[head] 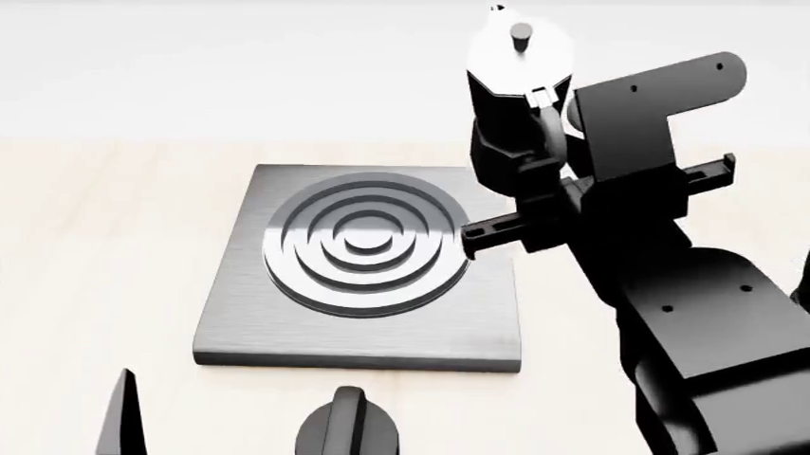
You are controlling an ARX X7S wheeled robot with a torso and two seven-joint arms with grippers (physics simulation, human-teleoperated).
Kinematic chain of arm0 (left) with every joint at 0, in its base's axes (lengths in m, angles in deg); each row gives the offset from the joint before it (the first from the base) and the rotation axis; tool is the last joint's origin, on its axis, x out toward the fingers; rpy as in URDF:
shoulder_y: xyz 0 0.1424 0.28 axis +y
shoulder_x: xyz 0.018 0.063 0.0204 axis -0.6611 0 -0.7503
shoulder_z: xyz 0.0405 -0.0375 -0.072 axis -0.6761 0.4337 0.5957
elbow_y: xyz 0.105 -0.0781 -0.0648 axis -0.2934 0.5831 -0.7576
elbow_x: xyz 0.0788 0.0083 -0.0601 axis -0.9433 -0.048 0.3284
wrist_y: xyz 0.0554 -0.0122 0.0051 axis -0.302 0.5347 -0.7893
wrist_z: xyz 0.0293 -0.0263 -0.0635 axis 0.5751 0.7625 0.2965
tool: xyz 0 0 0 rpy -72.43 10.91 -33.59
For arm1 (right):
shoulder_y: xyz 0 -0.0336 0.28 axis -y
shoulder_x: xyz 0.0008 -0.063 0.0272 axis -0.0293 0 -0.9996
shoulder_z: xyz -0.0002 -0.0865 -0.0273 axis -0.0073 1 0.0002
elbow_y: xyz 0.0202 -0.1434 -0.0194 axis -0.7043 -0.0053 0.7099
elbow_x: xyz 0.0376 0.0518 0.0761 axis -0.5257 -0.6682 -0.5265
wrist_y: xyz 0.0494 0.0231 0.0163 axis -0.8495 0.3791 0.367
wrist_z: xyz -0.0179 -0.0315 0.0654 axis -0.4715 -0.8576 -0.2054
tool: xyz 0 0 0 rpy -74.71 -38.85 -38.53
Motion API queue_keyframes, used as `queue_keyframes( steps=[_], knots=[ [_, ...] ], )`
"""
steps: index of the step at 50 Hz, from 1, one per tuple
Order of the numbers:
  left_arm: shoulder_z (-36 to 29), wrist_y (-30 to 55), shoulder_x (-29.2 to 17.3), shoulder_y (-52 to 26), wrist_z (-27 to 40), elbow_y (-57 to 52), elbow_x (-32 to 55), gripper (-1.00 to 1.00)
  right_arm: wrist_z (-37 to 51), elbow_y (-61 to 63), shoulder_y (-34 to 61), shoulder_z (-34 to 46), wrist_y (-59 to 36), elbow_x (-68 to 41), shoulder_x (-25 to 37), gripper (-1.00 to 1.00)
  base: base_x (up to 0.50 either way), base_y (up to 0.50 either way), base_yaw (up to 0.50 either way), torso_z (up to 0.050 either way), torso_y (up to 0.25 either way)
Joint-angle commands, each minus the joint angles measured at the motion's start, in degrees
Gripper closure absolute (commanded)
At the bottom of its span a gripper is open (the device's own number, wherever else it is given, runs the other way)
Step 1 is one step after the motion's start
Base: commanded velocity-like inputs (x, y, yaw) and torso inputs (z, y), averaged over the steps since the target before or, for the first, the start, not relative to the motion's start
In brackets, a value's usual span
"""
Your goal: Put both moka pots on the stove.
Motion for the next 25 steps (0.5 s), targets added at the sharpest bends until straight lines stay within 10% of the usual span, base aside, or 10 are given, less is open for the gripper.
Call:
queue_keyframes(
  steps=[1,25],
  knots=[
    [0.14,-0.02,-0.27,-0.02,0.22,-0.2,0.29,-1.0,-2.61,-6.56,4.79,2.35,5.19,1.94,-4.98,1.0,0.0,0.0,0.0,0.0,0.0],
    [-0.65,-0.59,-0.42,-0.01,0.19,0.26,0.14,-1.0,-7.19,-34.66,13.13,4.98,20.48,4.0,-18.16,1.0,0.0,0.0,0.0,0.0,0.001]
  ],
)
